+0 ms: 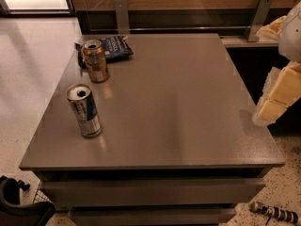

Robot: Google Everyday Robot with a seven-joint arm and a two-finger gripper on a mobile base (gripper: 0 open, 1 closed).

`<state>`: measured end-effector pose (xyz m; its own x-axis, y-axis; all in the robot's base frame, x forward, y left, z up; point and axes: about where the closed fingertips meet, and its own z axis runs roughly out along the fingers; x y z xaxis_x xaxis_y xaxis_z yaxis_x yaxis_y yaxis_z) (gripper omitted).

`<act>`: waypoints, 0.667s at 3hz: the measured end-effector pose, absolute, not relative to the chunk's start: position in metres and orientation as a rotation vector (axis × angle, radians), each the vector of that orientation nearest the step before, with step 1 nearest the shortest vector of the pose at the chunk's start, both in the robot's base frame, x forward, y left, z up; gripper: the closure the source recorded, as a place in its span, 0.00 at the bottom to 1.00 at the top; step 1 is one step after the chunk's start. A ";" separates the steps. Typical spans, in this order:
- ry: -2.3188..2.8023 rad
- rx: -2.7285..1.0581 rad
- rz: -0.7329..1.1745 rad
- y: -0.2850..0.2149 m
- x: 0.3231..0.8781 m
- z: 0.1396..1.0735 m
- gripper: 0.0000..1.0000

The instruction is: Knock redbull can over

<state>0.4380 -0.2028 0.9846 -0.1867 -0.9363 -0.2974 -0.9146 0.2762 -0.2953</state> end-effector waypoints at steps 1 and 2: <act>1.952 -1.587 0.095 -0.184 0.434 0.949 0.00; 1.811 -1.558 0.233 -0.162 0.431 0.927 0.00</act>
Offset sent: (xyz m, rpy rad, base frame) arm -0.0271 0.1240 -0.0227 0.9335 -0.1447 0.2662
